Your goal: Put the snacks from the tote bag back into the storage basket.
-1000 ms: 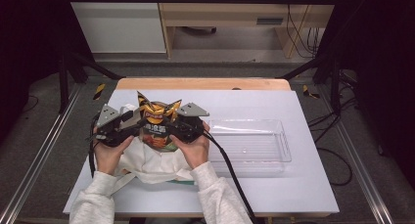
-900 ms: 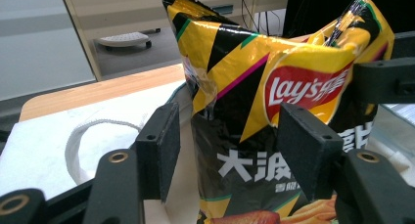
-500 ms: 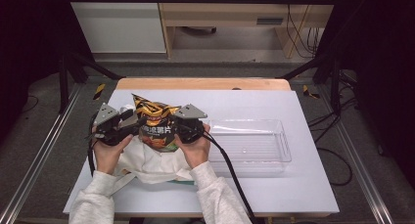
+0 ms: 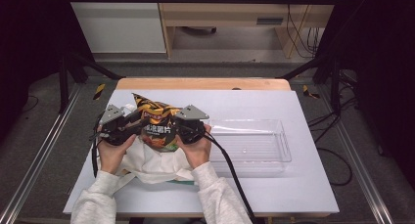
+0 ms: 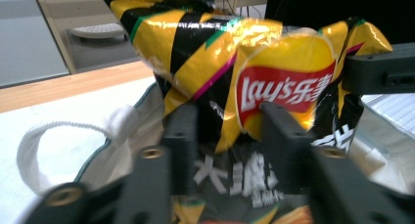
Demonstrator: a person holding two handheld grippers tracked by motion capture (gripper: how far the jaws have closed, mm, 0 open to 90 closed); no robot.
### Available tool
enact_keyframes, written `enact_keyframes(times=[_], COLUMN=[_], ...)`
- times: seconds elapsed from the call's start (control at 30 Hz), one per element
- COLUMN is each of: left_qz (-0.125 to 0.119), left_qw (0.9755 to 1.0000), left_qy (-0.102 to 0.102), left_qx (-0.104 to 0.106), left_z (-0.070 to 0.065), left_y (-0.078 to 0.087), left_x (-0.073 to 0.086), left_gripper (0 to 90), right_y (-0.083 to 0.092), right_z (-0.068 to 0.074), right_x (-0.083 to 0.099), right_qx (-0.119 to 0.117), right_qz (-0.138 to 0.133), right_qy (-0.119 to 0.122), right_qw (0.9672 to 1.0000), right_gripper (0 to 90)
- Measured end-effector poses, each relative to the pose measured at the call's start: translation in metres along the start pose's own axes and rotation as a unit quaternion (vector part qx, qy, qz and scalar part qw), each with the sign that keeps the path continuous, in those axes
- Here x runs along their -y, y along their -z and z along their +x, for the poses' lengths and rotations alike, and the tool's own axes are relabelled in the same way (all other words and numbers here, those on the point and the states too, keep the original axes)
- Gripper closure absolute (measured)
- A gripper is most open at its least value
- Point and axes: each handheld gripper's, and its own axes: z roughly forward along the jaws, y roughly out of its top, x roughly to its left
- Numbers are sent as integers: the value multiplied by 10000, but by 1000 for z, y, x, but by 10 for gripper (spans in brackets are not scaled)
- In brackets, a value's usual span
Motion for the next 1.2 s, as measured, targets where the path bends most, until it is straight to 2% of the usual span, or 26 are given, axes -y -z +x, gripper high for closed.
enact_keyframes(times=[0.03, 0.17, 0.3, 0.33, 0.43, 0.47, 0.5, 0.6, 0.67, 0.8, 0.9, 1.0, 1.1, 1.2], left_qz=[44, 132, 0, -89, -280, -354, -441, -636, -715, -867, -800, -596, -396, -265], left_qw=[10000, 9999, 9999, 9999, 9993, 9989, 9984, 9972, 9966, 9953, 9961, 9978, 9986, 9990], left_qy=[5, -19, -27, -17, 76, 64, 77, 169, 191, 266, 319, 299, 281, 186], left_qx=[8, -55, -97, -147, -246, -303, -349, -348, -372, -334, -197, -59, 196, 298], left_z=[0, -1, -1, -1, 1, 1, 1, 4, 4, 7, 9, 10, 10, 8], left_y=[-1, -1, 3, 5, 10, 12, 13, 19, 21, 26, 25, 16, 8, 5], left_x=[1, 2, 0, -1, -4, -5, -6, -9, -11, -14, -14, -11, -6, -5], left_gripper=[744, 798, 811, 790, 632, 632, 584, 440, 405, 363, 331, 313, 358, 469], right_y=[0, 0, 1, 2, 6, 6, 6, 10, 13, 17, 18, 15, 14, 14], right_z=[0, 2, 1, 1, 1, 1, 2, 5, 6, 7, 6, 6, 5, 4], right_x=[1, 1, 1, 1, 2, 2, 3, 4, 4, 6, 8, 9, 10, 10], right_qx=[-65, -18, 9, 13, -52, -52, -66, -141, -179, -285, -390, -436, -416, -424], right_qz=[-21, -27, -27, -22, -63, -63, -86, -123, -129, -175, -210, -204, -168, -155], right_qy=[-47, 11, -25, -8, 45, 45, 73, 250, 376, 436, 419, 410, 402, 384], right_qw=[10000, 10000, 10000, 10000, 10000, 10000, 9999, 9995, 9990, 9985, 9981, 9980, 9982, 9982], right_gripper=[900, 900, 900, 900, 900, 900, 900, 900, 900, 900, 900, 900, 900, 900])
